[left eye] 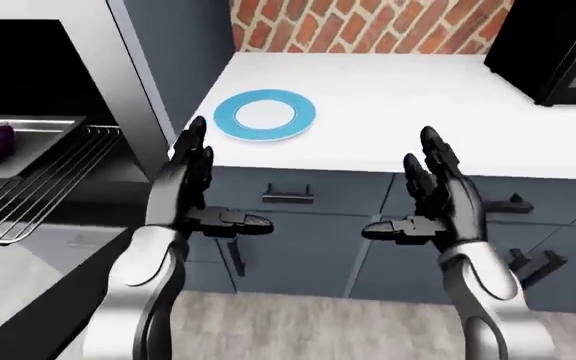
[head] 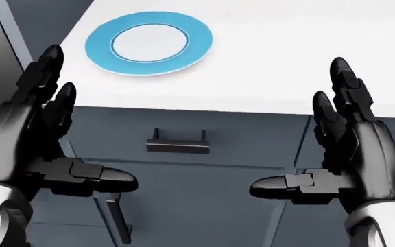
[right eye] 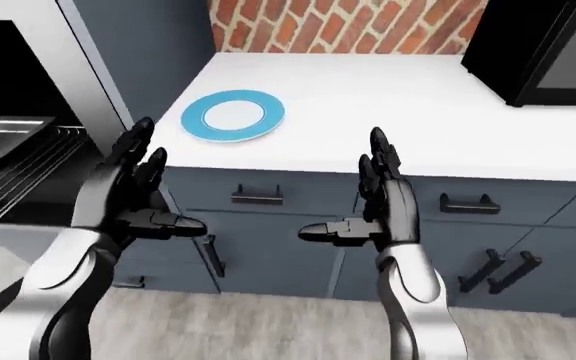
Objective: Pick the eggplant from the oven and place it on the plate on the counter.
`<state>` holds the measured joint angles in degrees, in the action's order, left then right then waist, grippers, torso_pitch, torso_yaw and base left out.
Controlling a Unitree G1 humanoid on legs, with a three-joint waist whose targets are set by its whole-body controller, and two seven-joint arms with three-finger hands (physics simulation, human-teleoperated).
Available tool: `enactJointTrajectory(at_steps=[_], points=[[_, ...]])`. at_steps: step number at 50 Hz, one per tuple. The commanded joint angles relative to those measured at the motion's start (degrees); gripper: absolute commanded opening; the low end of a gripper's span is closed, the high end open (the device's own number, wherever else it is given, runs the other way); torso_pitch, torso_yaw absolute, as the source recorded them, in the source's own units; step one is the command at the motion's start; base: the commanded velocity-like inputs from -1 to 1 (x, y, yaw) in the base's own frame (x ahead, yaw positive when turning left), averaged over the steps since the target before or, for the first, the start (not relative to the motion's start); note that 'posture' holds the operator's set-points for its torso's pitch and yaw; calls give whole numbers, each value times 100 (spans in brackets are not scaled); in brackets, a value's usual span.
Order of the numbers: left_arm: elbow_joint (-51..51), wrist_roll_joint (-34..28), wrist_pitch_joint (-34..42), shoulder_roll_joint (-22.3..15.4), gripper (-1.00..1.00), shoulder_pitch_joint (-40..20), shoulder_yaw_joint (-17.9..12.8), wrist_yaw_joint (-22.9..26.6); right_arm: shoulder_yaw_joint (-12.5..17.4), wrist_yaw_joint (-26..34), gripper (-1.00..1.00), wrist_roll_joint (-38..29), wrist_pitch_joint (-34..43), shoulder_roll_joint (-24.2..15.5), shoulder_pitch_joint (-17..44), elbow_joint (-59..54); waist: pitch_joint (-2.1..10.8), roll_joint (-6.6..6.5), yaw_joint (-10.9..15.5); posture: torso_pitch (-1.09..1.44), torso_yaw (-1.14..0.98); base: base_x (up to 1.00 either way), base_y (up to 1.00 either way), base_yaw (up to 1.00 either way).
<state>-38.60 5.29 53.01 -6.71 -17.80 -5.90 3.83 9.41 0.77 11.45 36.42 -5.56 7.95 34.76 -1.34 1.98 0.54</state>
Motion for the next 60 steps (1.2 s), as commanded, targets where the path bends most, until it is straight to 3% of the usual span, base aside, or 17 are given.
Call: enactJointTrajectory(at_steps=[1, 8, 10, 19, 22, 23, 25, 28, 35, 37, 38, 48, 51, 52, 54, 56, 60], points=[[-339, -72, -254, -84, 100, -142, -218, -86, -122, 133, 100, 72, -235, -5, 254, 395, 141, 34, 43, 0, 0, 0, 0, 100], [-635, 63, 122, -190, 100, -326, -341, -106, -216, 207, 100, 80, 169, -51, 490, 804, 63, -428, 1, 0, 0, 0, 0, 100], [-768, 227, 378, -246, 100, -513, -551, -149, -192, 209, 100, 99, 214, -44, 578, 819, 203, -629, 56, 0, 0, 0, 0, 100], [-889, 528, 602, -458, 100, -639, -712, -289, -203, 12, 100, 203, 693, -101, 975, 1063, -67, 1, 173, 0, 0, 0, 0, 100], [-958, 606, 672, -515, 100, -630, -739, -313, -178, -68, 100, 265, 946, -136, 1146, 1221, 59, 525, 32, 0, 0, 0, 0, 100], [-993, 625, 725, -529, 100, -640, -749, -320, -166, -82, 100, 280, 987, -143, 1178, 1234, -46, 219, 57, 0, 0, 0, 0, 100], [-1020, 653, 736, -544, 100, -623, -763, -329, -176, -95, 100, 306, 1010, -151, 1213, 1234, 0, 317, 83, 0, 0, 0, 0, 100], [-1056, 690, 754, -554, 100, -607, -773, -345, -239, -124, 100, 307, 1089, -161, 1262, 1311, 24, 173, 85, 0, 0, 0, 0, 100], [-1215, 746, 798, -575, 100, -477, -853, -320, -355, -117, 100, 258, 1259, -136, 1275, 1525, -18, -394, 19, 0, 0, 0, 0, 100], [-1199, 746, 776, -576, 100, -470, -847, -328, -400, -50, 100, 178, 1194, -144, 1261, 1461, 65, -715, 36, 0, 0, 0, 0, 100], [-1210, 752, 800, -583, 100, -486, -851, -332, -405, -35, 100, 162, 1204, -137, 1265, 1473, 166, -759, 55, 0, 0, 0, 0, 100], [-840, 664, 127, -647, 100, 17, -1140, -192, -308, 20, 100, 182, 1465, -129, 1437, 1629, -86, -42, 126, 0, 0, 0, 0, 100], [-349, 341, -533, -632, 100, 426, -1088, -57, -253, 12, 100, 262, 1513, -161, 1459, 1692, 31, 413, 22, 0, 0, 0, 0, 97], [-158, 135, -762, -638, 100, 568, -956, 28, -238, -19, 100, 283, 1589, -173, 1474, 1787, 13, 202, -139, 0, 0, 0, 58, 0], [290, -155, -1233, -537, 100, 744, -921, 146, -149, -27, 100, 332, 1586, -213, 1540, 1752, -90, 295, -26, 0, 0, 0, 16, 0], [650, -307, -1681, -397, 100, 989, -988, 243, -75, -102, 100, 438, 1724, -251, 1644, 1854, 21, 129, 17, 0, 0, 0, 0, 0], [862, -516, -2250, -209, 100, 1562, -1189, 432, 47, -104, 100, 550, 1760, -381, 1703, 1830, -75, -147, -76, 0, 0, 0, 0, 0]])
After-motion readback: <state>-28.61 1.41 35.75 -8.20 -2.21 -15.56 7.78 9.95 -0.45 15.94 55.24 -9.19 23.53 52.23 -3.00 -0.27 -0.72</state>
